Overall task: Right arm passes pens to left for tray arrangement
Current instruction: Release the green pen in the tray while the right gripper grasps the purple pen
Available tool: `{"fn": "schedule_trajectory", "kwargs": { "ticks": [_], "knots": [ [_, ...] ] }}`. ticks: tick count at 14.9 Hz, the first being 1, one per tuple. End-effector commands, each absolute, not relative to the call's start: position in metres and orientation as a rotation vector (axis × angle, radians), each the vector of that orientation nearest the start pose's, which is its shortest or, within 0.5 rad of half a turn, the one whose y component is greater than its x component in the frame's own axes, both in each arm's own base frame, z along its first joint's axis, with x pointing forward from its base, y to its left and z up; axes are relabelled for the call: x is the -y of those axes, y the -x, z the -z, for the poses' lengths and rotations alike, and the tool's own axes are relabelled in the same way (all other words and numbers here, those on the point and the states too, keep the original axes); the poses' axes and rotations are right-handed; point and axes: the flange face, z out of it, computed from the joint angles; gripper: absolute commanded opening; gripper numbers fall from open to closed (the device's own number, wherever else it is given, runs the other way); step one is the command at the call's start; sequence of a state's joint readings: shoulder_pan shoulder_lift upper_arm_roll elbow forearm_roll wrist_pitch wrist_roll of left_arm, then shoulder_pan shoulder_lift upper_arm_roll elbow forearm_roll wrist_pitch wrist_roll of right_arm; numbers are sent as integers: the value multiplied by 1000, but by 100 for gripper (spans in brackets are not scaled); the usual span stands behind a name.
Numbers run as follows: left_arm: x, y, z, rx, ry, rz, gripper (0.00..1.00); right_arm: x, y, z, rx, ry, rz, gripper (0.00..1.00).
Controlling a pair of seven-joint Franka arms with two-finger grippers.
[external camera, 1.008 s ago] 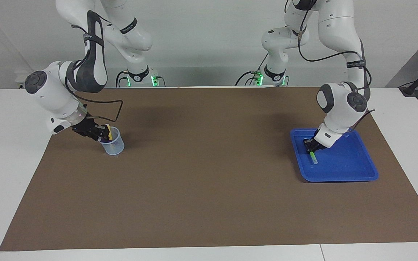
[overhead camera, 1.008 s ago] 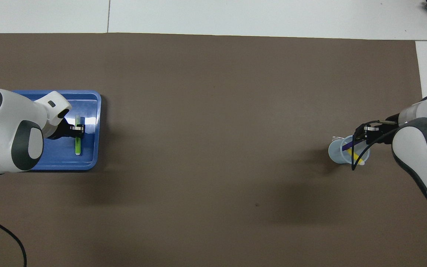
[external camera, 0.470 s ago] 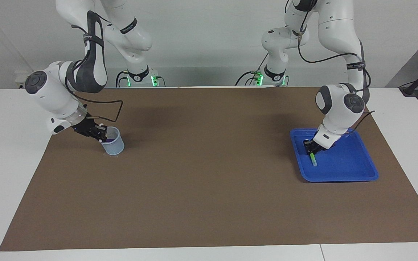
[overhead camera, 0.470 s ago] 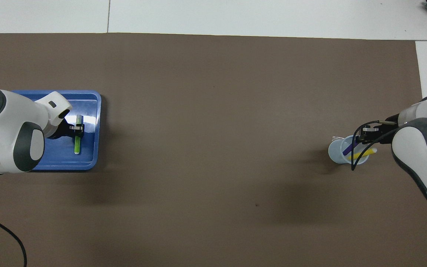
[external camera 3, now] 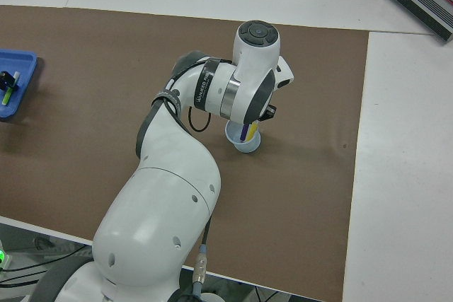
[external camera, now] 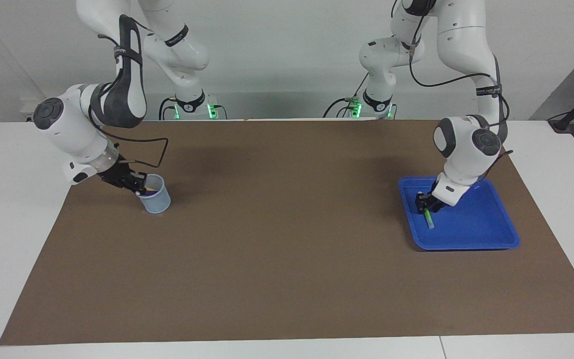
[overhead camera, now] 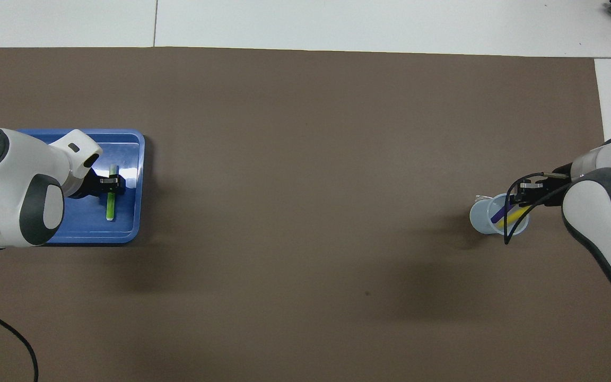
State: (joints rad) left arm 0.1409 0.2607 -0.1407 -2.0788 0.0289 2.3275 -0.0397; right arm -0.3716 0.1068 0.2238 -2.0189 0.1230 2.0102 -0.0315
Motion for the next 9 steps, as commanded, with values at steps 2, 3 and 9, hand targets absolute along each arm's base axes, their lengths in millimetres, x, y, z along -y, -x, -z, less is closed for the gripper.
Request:
{"fn": "schedule_trajectory", "kwargs": {
  "ticks": [2,3,9],
  "knots": [
    [-4,-599,-341,79,3159,-102,57,81,-562,-411,-189,3029,-158,0],
    [-3,-602,-352,79,3161,-129,57,80,-562,-414,-156,3039,-150,0],
    [2,-610,-405,166,3223,-256,65,72,-565,-441,-84,3046,-143,0]
  ]
}}
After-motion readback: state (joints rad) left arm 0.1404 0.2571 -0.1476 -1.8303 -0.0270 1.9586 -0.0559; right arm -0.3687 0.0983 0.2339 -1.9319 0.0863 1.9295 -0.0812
